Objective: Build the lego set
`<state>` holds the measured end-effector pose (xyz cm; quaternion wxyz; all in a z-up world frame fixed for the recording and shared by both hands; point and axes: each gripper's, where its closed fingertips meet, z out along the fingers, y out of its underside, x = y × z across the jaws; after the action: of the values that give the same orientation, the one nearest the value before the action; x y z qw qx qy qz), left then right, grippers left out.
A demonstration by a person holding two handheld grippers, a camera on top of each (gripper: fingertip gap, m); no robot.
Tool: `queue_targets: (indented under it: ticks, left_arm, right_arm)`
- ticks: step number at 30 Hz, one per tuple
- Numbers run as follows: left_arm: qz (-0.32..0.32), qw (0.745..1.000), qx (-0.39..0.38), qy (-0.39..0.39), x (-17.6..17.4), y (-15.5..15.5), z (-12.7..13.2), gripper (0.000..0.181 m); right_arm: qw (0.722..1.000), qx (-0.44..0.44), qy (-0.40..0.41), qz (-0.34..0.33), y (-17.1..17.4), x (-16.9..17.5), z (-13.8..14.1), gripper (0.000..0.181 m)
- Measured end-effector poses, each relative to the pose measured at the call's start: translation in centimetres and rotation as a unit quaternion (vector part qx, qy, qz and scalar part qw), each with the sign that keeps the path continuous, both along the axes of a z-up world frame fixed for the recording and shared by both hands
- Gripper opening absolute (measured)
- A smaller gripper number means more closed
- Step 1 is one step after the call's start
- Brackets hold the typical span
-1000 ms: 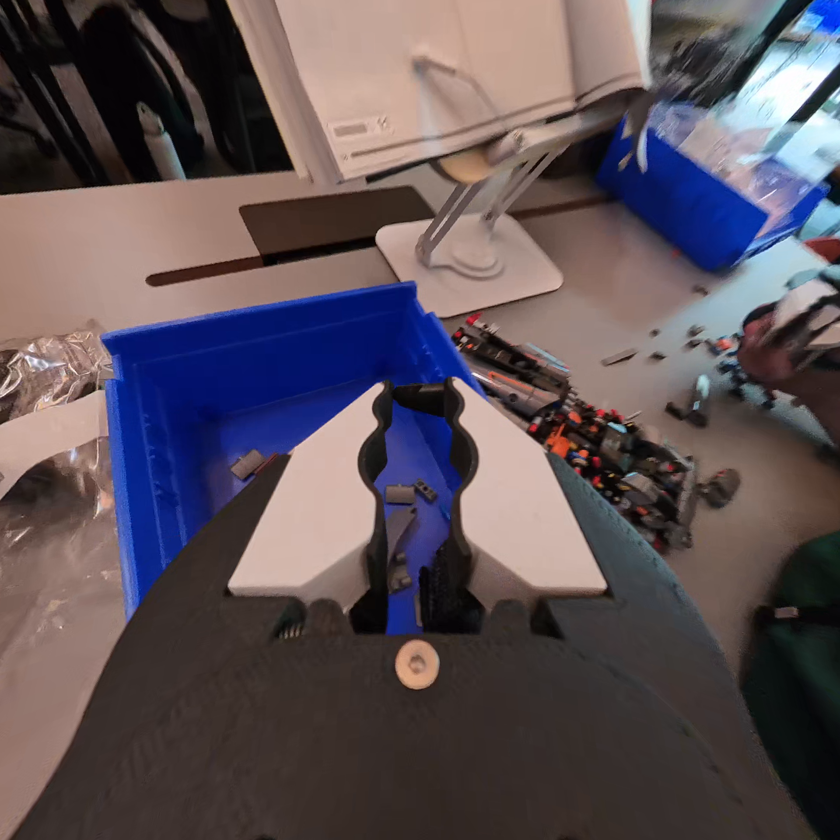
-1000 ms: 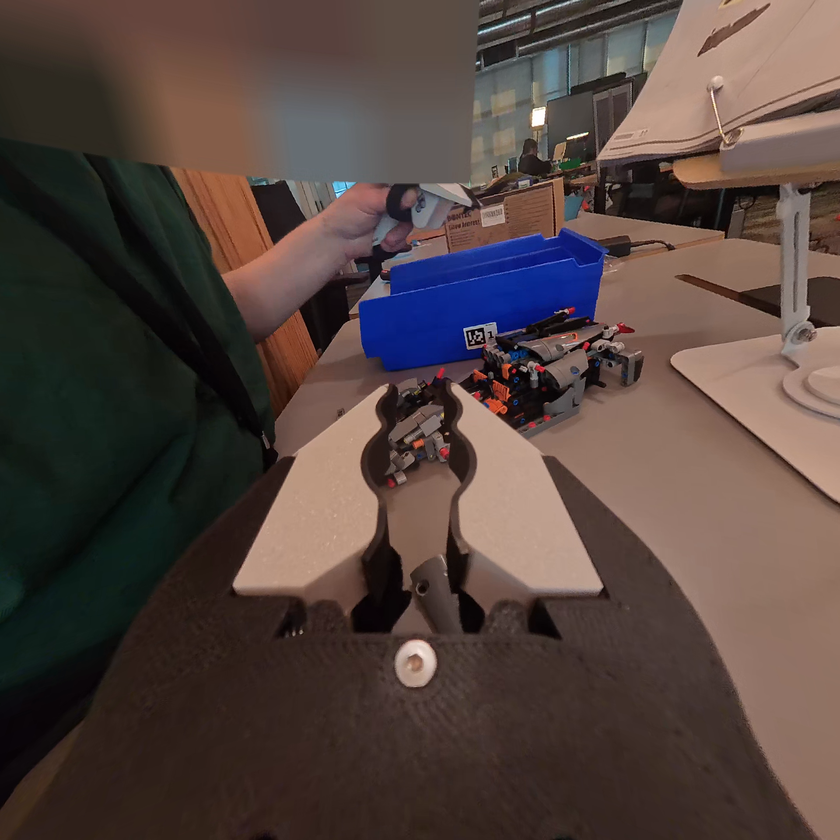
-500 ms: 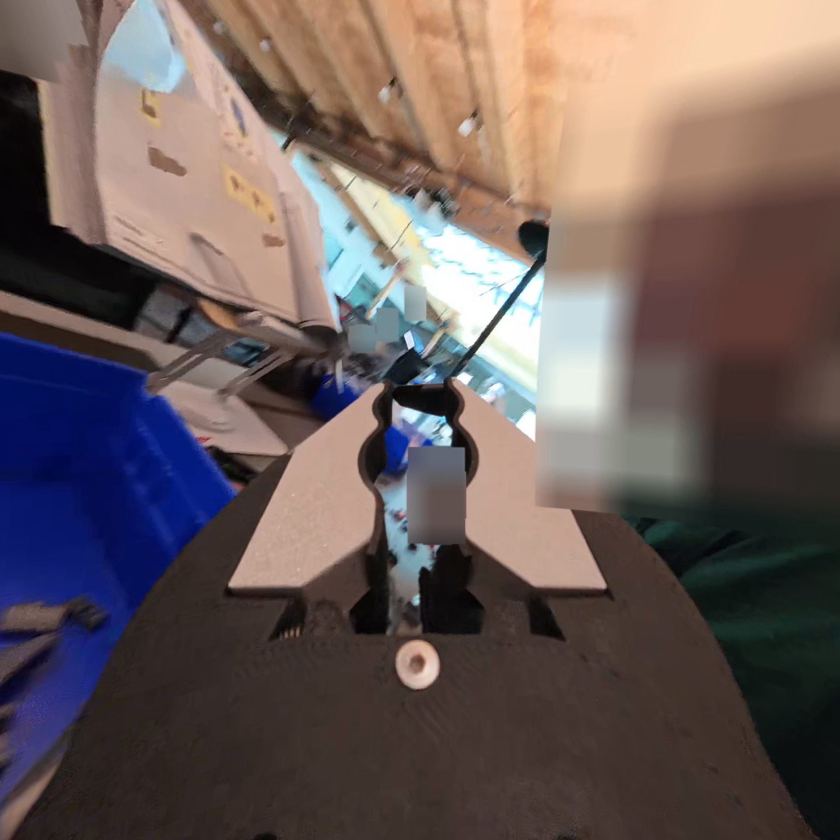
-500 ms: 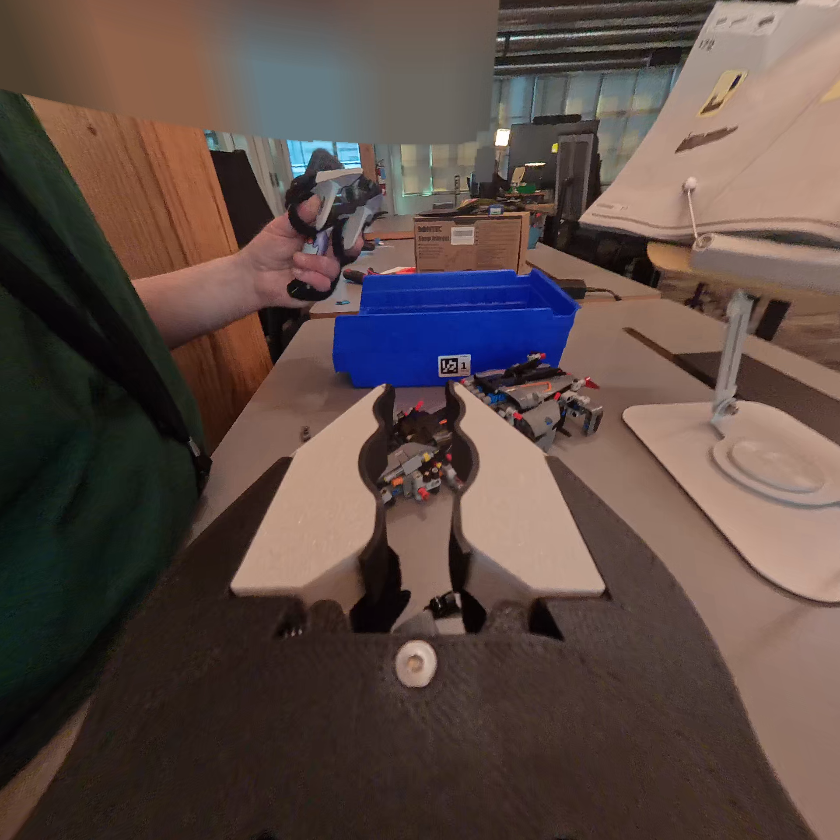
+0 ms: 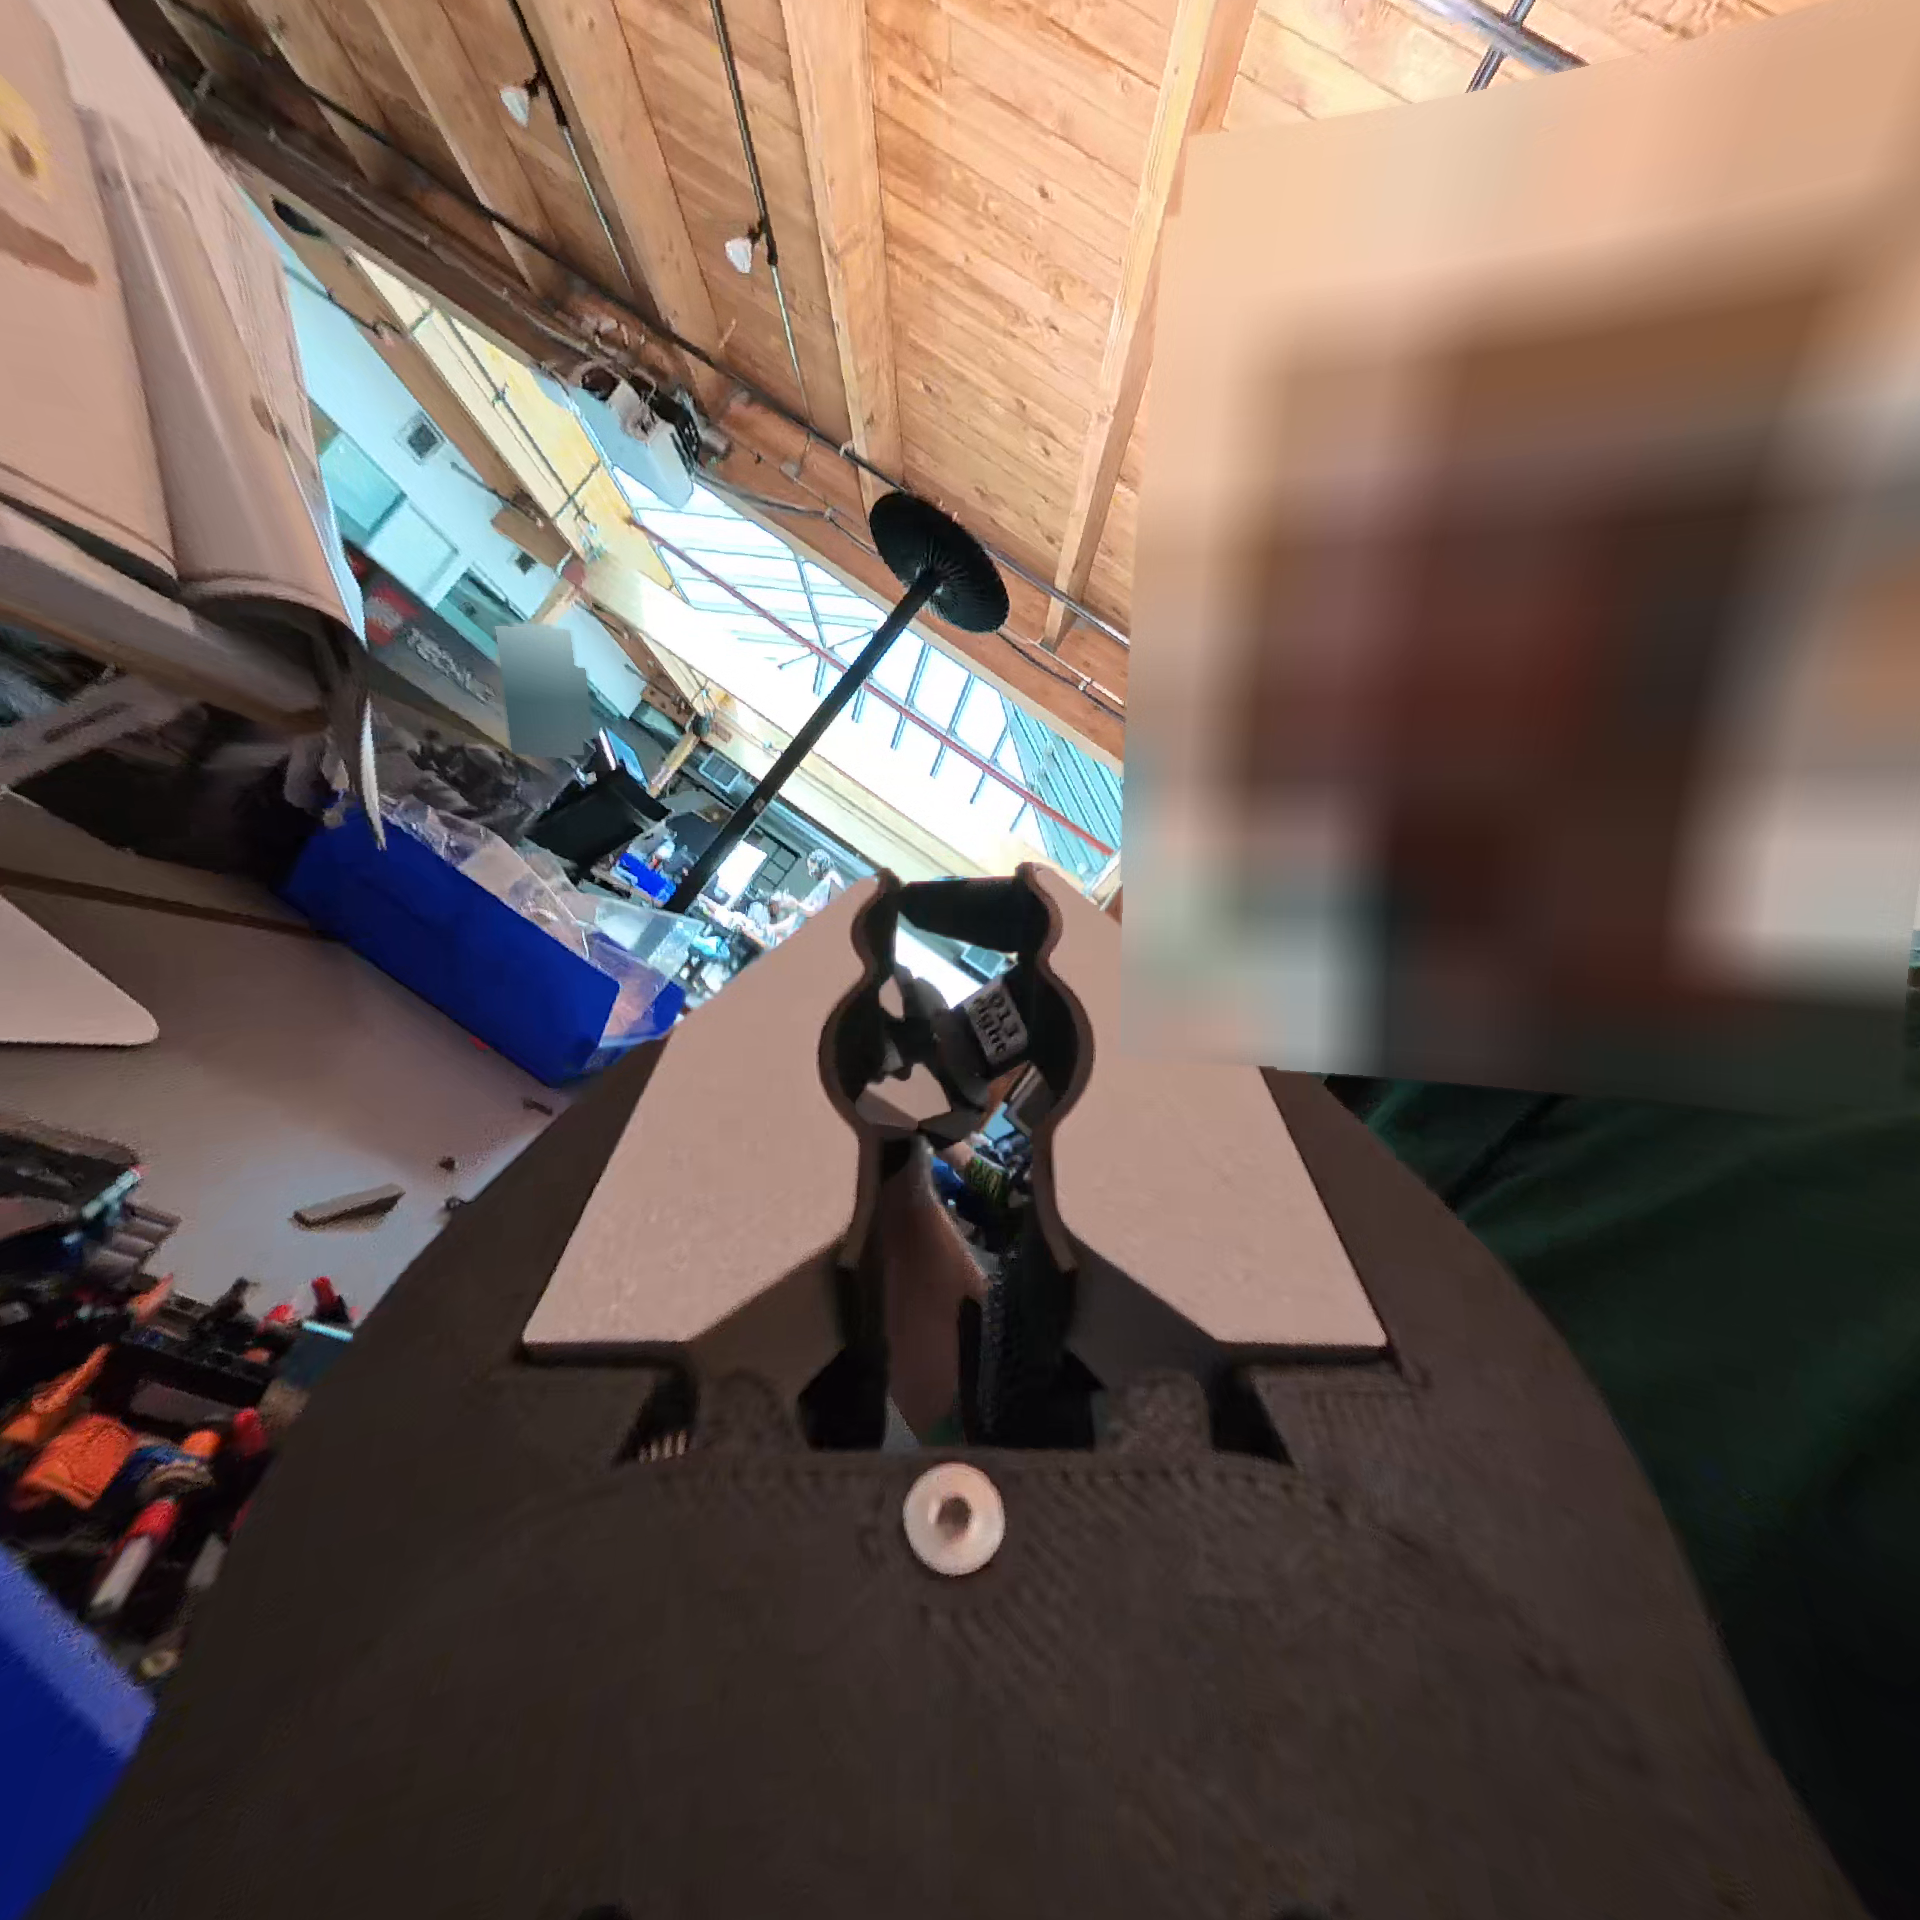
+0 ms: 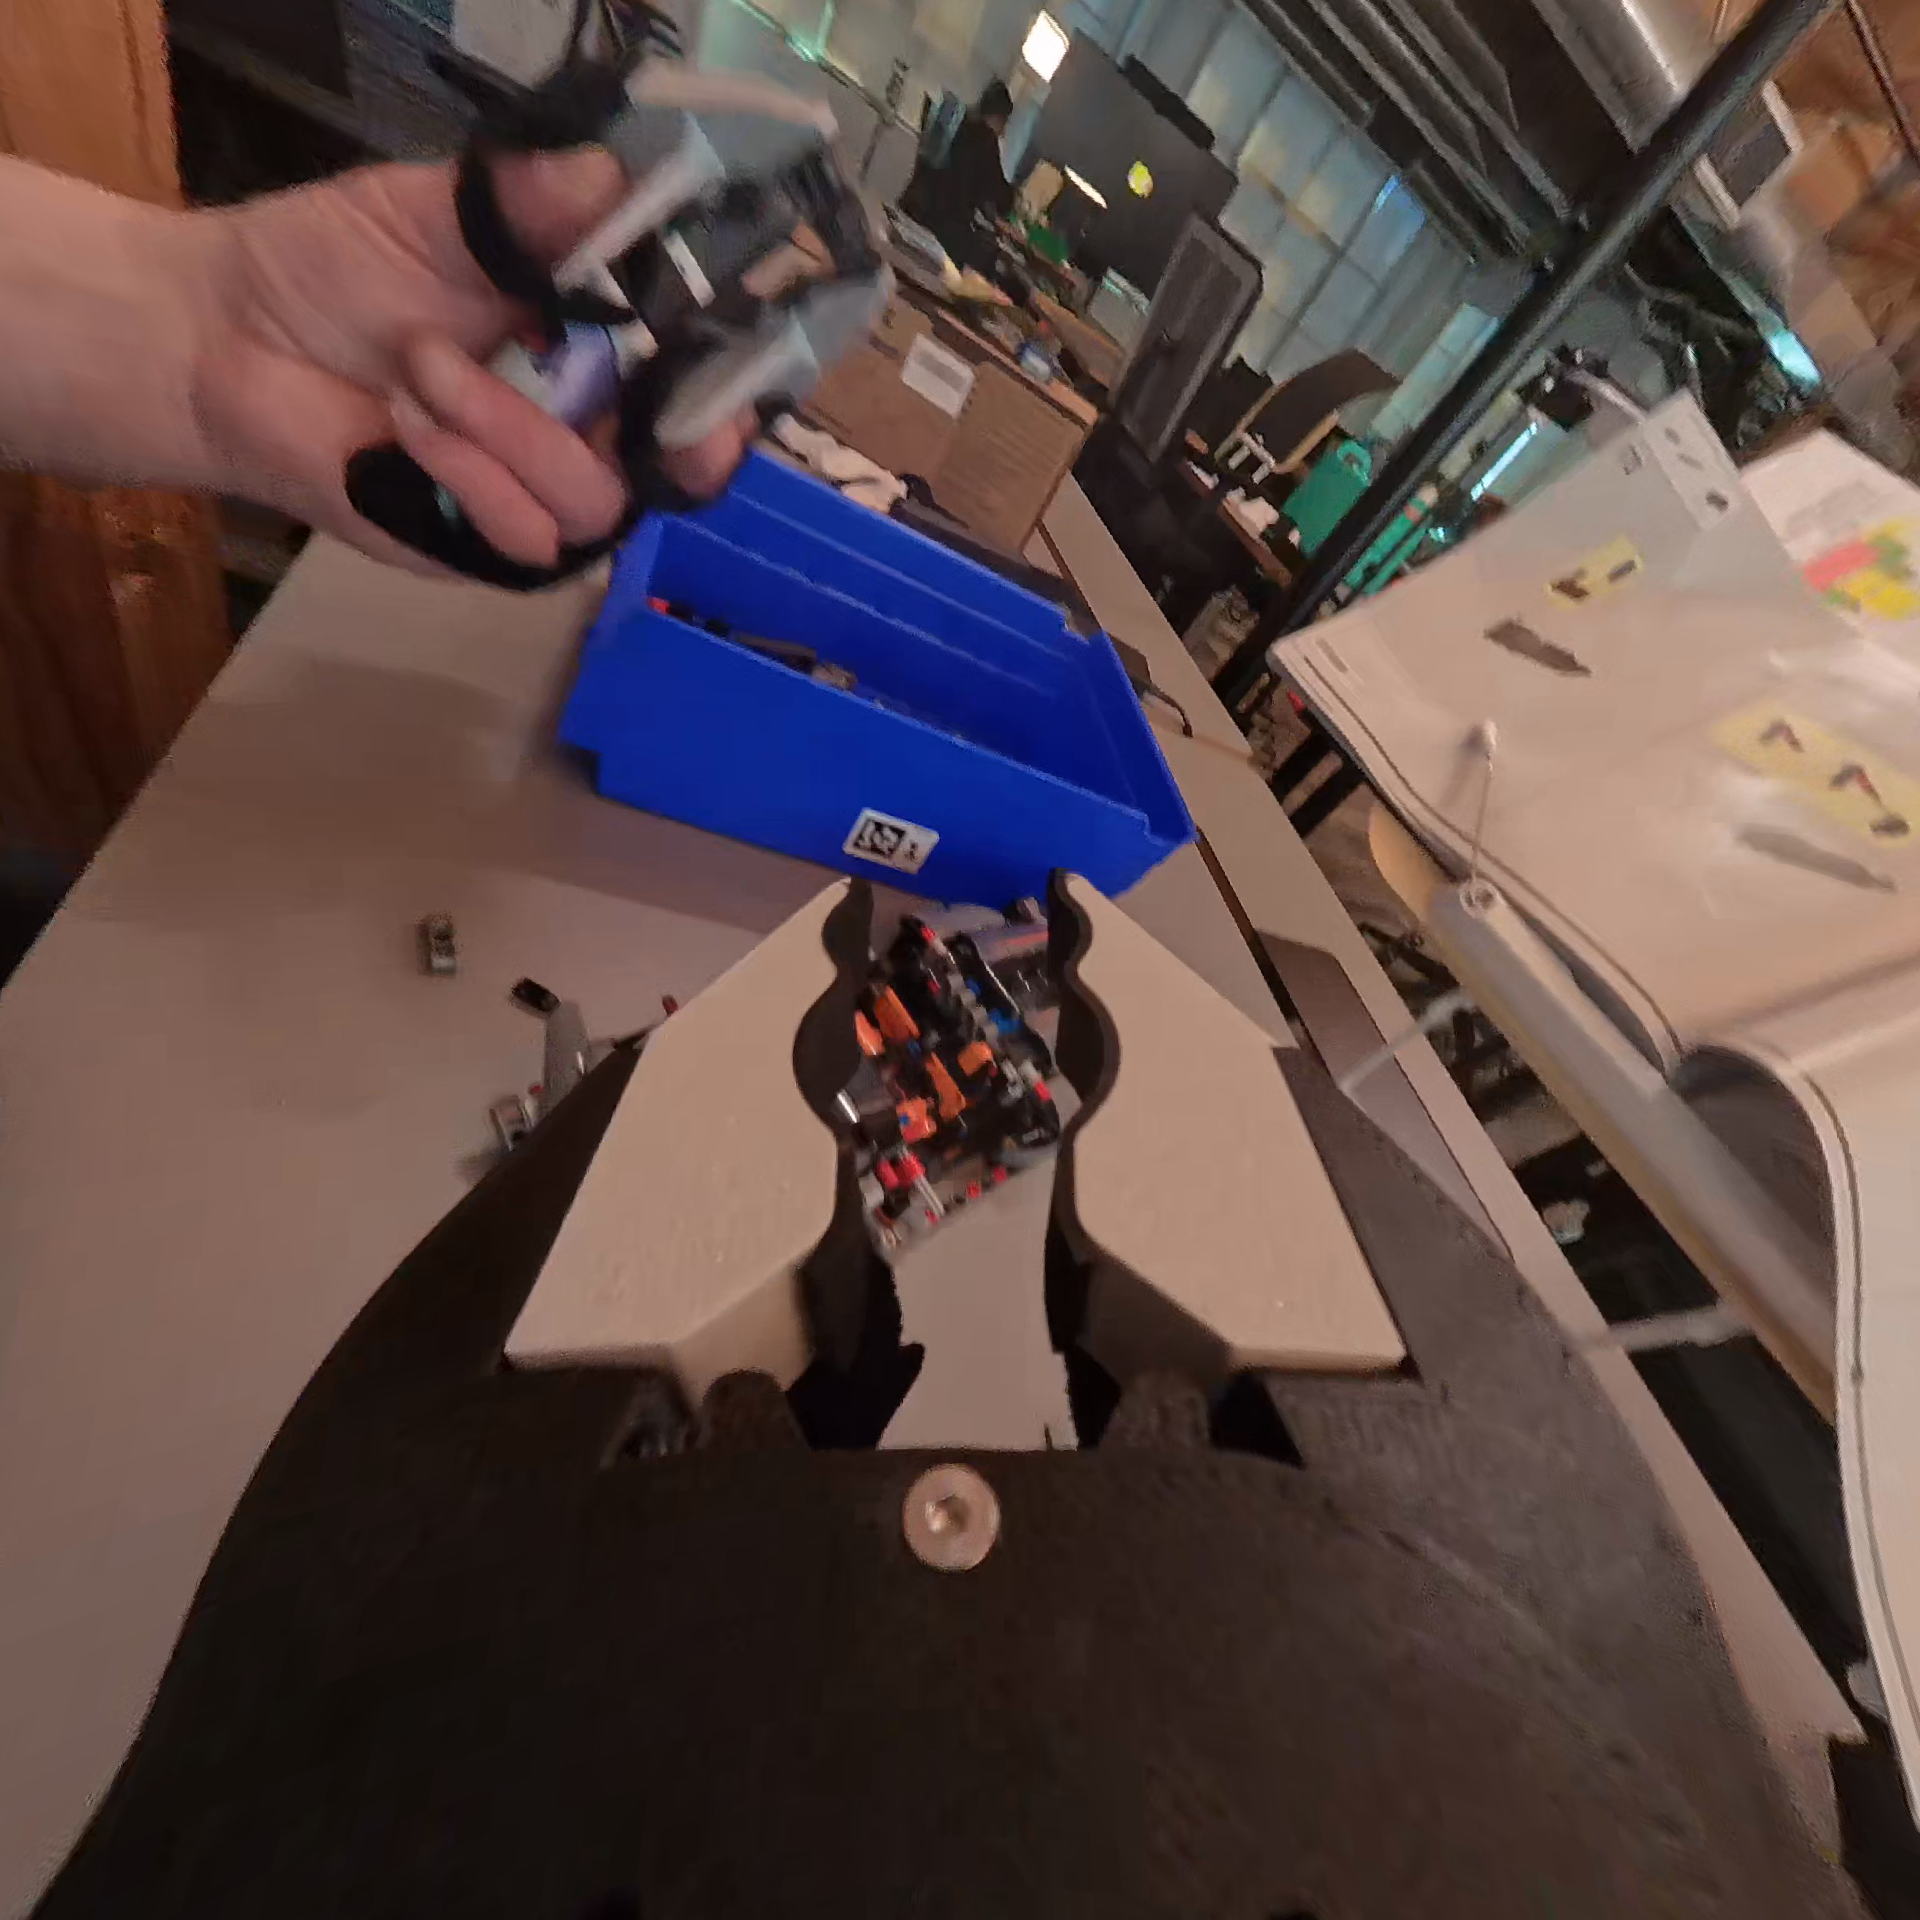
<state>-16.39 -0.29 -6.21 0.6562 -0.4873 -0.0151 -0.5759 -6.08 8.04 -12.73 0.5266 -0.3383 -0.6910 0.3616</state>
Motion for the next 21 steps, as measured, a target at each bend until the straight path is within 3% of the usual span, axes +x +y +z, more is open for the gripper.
queue_targets:
  ticks: [1,7,11,21]
  left_arm:
    - [-0.014,1.0,-0.011,0.004,1.2,0.6,-0.4,0.02]
    - [-0.074,0.996,-0.047,0.005,6.1,3.7,-1.7,0.019]
    - [-0.122,0.99,-0.066,0.007,9.3,5.0,-2.4,0.02]
    - [-0.164,0.982,-0.093,0.0,12.5,5.9,-3.8,0.02]
  right_arm:
    - [1.0,0.003,0.007,0.011,-0.8,-0.3,0.4,0.033]
    - [0.997,0.035,0.046,0.042,-4.0,-1.1,2.6,0.041]
    - [0.997,0.057,0.04,0.04,-4.3,-1.4,2.5,0.04]
    - [0.996,0.075,0.021,0.038,-3.7,-0.5,1.5,0.015]
